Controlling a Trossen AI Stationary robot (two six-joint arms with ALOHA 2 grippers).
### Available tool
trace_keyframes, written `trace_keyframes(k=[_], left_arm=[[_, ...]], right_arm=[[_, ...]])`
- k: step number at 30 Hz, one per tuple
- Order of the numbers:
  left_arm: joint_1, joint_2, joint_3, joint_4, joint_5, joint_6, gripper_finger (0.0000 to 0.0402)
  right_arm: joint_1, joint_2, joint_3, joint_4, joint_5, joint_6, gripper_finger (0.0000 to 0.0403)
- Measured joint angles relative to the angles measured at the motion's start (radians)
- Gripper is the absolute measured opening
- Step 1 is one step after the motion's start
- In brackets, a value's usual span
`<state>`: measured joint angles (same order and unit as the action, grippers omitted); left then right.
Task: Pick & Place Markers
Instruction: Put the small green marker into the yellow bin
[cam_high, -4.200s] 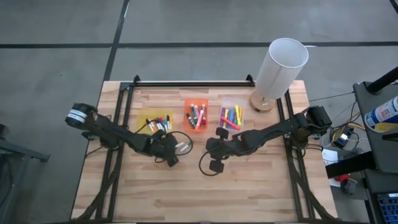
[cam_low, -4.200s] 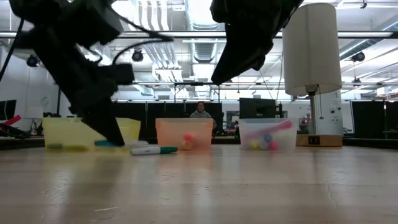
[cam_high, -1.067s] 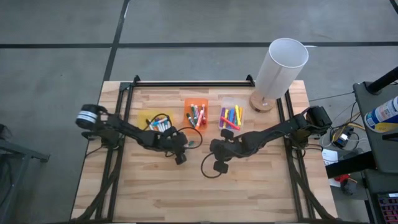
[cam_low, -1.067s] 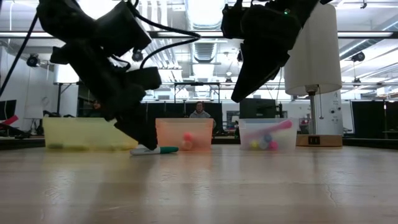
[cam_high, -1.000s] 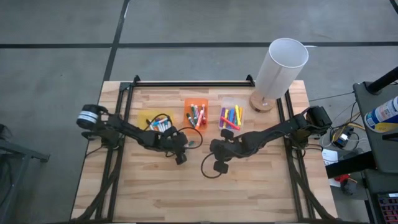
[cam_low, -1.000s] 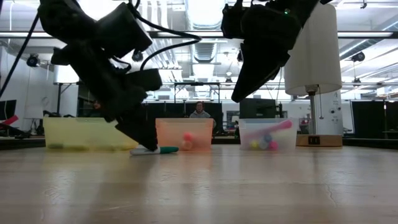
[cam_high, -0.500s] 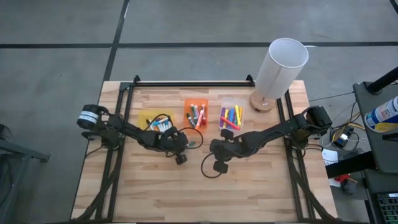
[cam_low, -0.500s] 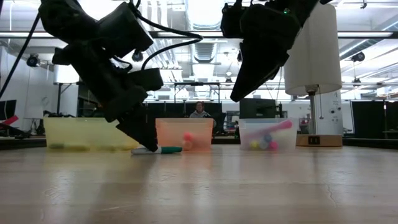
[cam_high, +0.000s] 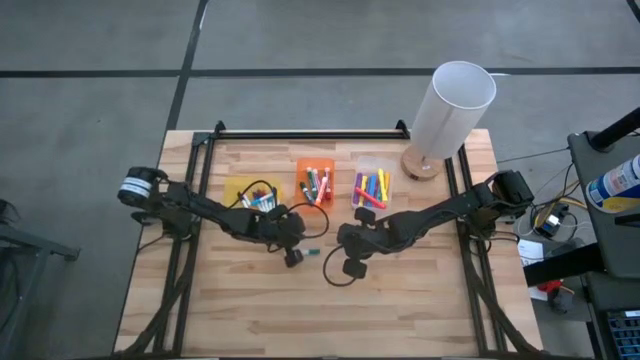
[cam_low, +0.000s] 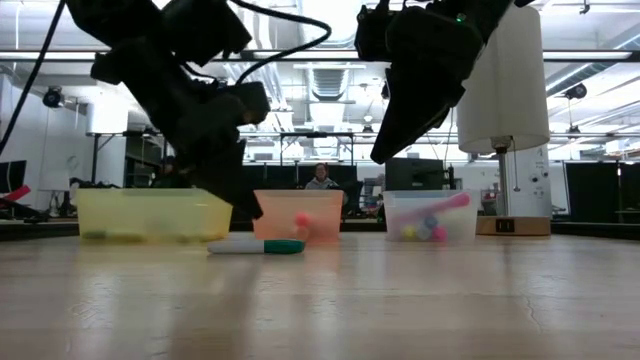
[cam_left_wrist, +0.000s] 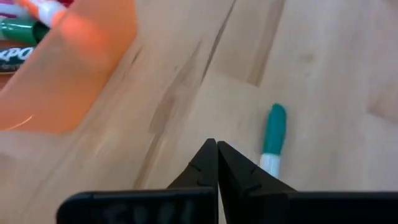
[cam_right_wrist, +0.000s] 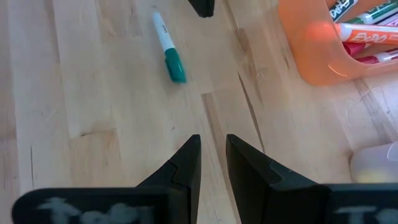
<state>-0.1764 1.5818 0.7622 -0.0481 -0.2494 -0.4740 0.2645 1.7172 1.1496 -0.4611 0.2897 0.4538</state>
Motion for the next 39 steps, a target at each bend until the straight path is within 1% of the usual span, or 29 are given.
trace_keyframes(k=[2, 3, 5, 6, 9, 11, 13, 18, 21, 27, 39], left_arm=[[-0.010, 0.000, 0.006, 0.012, 0.025, -0.033, 0.0004], [-0.021, 0.000, 0.008, 0.015, 0.067, -0.038, 0.0006], [-0.062, 0.000, 0.009, 0.031, 0.120, -0.021, 0.0011], [-0.088, 0.000, 0.010, 0.036, 0.121, -0.005, 0.0014], [-0.149, 0.000, 0.010, 0.037, 0.093, 0.065, 0.0029], [-0.176, 0.000, 0.010, 0.041, 0.047, 0.102, 0.0043], [-0.189, 0.000, 0.011, 0.045, -0.008, 0.107, 0.0060], [-0.185, 0.000, 0.010, 0.044, -0.040, 0.126, 0.0098], [-0.183, 0.000, 0.008, 0.044, -0.037, 0.141, 0.0110], [-0.165, 0.013, 0.002, 0.039, -0.040, 0.149, 0.0112], [-0.131, 0.106, 0.000, 0.046, -0.044, 0.159, 0.0113]], right_arm=[[0.001, 0.000, 0.000, -0.002, -0.002, 0.007, 0.0068], [0.002, 0.000, 0.000, -0.005, -0.004, 0.014, 0.0068], [0.007, 0.000, 0.000, -0.013, -0.006, 0.014, 0.0068], [0.010, 0.000, 0.000, -0.014, -0.006, 0.013, 0.0068], [0.012, 0.000, -0.002, -0.014, -0.007, 0.010, 0.0068], [0.011, 0.000, -0.004, -0.012, -0.005, 0.010, 0.0068], [0.011, 0.000, -0.006, -0.011, -0.002, 0.010, 0.0068], [0.013, 0.000, -0.007, -0.001, -0.002, 0.012, 0.0068], [0.013, 0.000, -0.007, 0.000, -0.002, 0.014, 0.0068], [0.013, 0.000, -0.007, 0.005, -0.001, 0.016, 0.0068], [0.013, 0.000, -0.007, 0.018, -0.001, 0.018, 0.0068]])
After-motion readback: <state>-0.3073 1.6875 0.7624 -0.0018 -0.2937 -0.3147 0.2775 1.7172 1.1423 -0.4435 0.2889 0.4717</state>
